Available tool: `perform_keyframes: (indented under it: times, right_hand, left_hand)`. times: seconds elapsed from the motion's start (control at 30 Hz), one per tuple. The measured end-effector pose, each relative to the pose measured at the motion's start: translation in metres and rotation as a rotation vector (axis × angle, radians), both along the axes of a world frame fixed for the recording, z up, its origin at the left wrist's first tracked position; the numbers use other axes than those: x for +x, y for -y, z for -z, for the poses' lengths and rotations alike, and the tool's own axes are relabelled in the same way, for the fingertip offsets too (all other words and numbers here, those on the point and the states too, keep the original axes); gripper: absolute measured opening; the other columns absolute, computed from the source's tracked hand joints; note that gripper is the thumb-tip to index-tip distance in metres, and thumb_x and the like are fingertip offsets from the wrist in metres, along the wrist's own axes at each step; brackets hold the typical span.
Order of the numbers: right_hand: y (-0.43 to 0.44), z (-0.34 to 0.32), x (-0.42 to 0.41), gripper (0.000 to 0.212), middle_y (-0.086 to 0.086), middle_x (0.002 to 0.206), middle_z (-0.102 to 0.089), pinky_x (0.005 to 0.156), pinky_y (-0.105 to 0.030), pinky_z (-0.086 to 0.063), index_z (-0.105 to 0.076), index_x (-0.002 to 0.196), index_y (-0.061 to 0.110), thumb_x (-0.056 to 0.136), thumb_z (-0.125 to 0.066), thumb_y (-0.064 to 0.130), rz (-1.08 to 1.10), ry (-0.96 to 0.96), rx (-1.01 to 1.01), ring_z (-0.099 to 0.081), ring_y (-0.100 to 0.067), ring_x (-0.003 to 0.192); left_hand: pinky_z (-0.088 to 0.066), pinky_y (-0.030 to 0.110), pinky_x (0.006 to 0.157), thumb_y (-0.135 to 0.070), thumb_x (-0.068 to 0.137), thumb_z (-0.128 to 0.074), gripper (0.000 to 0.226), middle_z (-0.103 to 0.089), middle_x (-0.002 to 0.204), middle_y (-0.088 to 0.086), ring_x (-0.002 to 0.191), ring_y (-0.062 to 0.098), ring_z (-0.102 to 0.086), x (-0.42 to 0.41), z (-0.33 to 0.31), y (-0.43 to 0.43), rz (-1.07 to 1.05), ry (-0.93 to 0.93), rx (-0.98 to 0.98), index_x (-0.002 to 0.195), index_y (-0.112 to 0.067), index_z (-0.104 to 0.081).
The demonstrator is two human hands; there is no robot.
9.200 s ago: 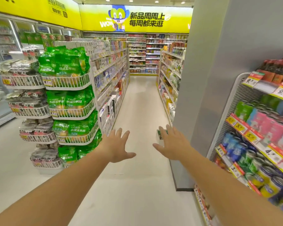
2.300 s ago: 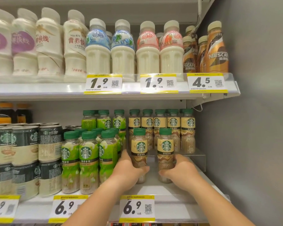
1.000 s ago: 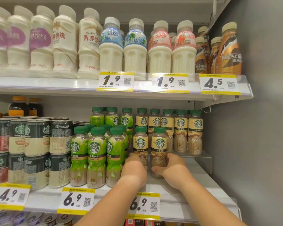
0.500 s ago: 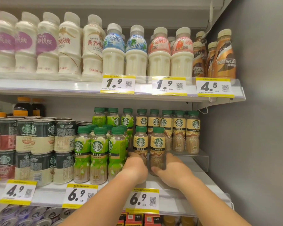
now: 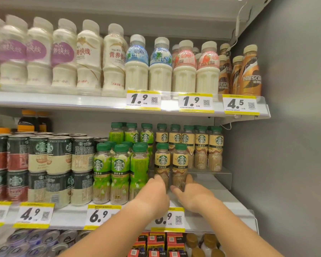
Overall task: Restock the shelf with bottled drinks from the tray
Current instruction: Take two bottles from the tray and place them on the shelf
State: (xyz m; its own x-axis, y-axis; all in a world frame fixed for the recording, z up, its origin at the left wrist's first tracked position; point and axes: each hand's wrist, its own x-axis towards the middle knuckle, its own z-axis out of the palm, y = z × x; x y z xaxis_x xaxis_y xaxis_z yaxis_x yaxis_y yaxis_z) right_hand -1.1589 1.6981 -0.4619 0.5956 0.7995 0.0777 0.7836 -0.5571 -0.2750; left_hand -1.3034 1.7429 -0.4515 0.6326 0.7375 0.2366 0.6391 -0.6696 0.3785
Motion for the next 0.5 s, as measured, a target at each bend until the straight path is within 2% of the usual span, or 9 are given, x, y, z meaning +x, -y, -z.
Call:
perform_keyframes:
  times: [0.07, 0.17, 0.27, 0.33, 0.4, 0.5]
  right_hand:
    - [0.003, 0.000, -0.001, 0.092, -0.009, 0.162, -0.029, 0.111, -0.045, -0.036, -0.002, 0.159, 0.017, 0.090, -0.026, 0.074, 0.021, 0.084, 0.030, -0.037, -0.032, 0.142]
    - [0.016, -0.001, -0.008, 0.090, -0.012, 0.163, -0.026, 0.116, -0.049, -0.025, -0.007, 0.158, 0.018, 0.090, -0.019, 0.075, 0.017, 0.203, 0.038, -0.026, -0.034, 0.147]
    - [0.033, 0.006, -0.021, 0.087, -0.013, 0.165, -0.019, 0.121, -0.051, -0.012, -0.008, 0.159, 0.019, 0.091, -0.013, 0.074, 0.006, 0.295, 0.062, -0.014, -0.033, 0.151]
    - [0.045, 0.013, -0.033, 0.084, -0.012, 0.166, -0.016, 0.122, -0.052, -0.007, -0.008, 0.159, 0.019, 0.093, -0.012, 0.071, -0.002, 0.348, 0.102, -0.008, -0.032, 0.153]
    - [0.058, 0.024, -0.047, 0.083, -0.011, 0.168, -0.009, 0.123, -0.051, -0.002, -0.005, 0.159, 0.020, 0.094, -0.013, 0.070, -0.005, 0.355, 0.142, -0.001, -0.030, 0.154]
    - [0.078, 0.042, -0.070, 0.082, -0.012, 0.168, -0.004, 0.124, -0.051, -0.002, -0.003, 0.159, 0.020, 0.094, -0.013, 0.070, 0.015, 0.360, 0.162, 0.001, -0.029, 0.154]
  left_hand:
    - [-0.046, 0.027, 0.083, -0.023, 0.098, -0.048, 0.041, -0.054, 0.125, 0.015, 0.109, 0.028, -0.058, -0.008, 0.003, 0.003, 0.060, 0.008, 0.108, 0.132, -0.003, -0.038]
    - [-0.047, 0.033, 0.098, -0.037, 0.101, -0.042, 0.056, -0.047, 0.137, 0.010, 0.124, 0.025, -0.049, -0.023, 0.013, 0.006, 0.116, -0.092, 0.289, 0.146, -0.008, -0.027]
    - [-0.030, 0.042, 0.115, -0.050, 0.101, -0.031, 0.067, -0.032, 0.154, 0.010, 0.144, 0.029, -0.026, -0.040, 0.027, 0.013, 0.095, -0.206, 0.489, 0.154, -0.012, -0.014]
    - [-0.019, 0.051, 0.119, -0.055, 0.100, -0.024, 0.070, -0.022, 0.161, 0.011, 0.149, 0.031, -0.015, -0.053, 0.037, 0.018, 0.076, -0.258, 0.568, 0.156, -0.015, -0.009]
    - [-0.019, 0.057, 0.117, -0.057, 0.099, -0.024, 0.072, -0.022, 0.162, 0.014, 0.149, 0.035, -0.016, -0.068, 0.046, 0.022, 0.081, -0.260, 0.614, 0.156, -0.015, -0.014]
    - [-0.031, 0.061, 0.111, -0.056, 0.097, -0.037, 0.071, -0.035, 0.155, 0.019, 0.144, 0.040, -0.031, -0.092, 0.061, 0.028, 0.101, -0.229, 0.640, 0.152, -0.012, -0.033]
